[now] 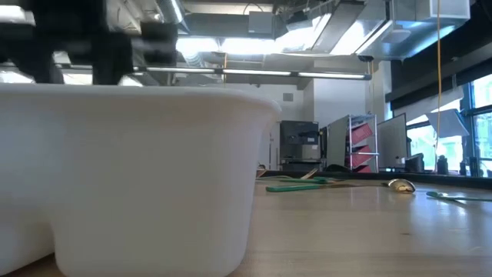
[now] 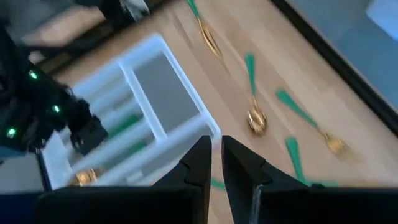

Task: Sort silverware
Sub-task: Put the spoon in the silverware tray

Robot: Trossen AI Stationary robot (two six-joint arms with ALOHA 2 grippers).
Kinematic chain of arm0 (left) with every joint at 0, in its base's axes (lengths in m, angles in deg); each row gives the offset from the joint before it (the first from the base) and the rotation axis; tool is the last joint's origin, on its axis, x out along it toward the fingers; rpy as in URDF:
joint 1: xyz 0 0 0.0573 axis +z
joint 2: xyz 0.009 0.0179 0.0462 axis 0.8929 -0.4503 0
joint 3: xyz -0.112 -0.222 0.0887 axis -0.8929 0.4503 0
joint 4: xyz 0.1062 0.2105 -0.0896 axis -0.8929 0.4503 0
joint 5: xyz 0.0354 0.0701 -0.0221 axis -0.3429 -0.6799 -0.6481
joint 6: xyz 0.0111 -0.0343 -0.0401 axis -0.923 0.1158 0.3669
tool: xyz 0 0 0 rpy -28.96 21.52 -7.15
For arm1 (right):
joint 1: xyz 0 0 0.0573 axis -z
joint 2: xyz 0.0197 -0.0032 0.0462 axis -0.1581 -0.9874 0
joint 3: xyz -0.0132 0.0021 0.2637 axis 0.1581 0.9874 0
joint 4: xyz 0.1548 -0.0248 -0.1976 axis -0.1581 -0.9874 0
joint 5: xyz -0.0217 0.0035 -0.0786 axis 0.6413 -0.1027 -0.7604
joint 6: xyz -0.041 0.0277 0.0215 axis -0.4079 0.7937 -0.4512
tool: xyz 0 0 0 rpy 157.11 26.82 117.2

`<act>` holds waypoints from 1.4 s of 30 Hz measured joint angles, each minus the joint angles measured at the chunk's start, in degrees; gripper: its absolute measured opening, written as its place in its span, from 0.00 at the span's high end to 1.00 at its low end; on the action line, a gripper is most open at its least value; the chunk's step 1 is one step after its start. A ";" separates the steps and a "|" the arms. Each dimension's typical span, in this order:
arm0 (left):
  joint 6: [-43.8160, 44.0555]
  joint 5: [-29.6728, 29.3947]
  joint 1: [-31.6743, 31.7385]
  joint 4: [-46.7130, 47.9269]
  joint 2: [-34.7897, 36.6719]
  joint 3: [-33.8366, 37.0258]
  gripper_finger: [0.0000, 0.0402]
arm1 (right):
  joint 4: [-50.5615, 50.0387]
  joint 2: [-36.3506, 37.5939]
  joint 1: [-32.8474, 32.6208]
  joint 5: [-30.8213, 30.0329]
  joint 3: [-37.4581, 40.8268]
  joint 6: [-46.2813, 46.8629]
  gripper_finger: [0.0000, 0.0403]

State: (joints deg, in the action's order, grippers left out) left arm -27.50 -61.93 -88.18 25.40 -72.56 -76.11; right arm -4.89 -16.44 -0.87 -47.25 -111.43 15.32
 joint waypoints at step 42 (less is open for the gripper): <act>48.59 -17.53 3.04 17.83 33.96 0.00 0.78 | 16.45 -37.97 11.30 7.04 0.02 -6.33 0.74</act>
State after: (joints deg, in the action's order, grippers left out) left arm 21.09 -79.46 -85.15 43.23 -38.60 -76.11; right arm 11.56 -54.41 10.43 -40.21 -111.41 8.99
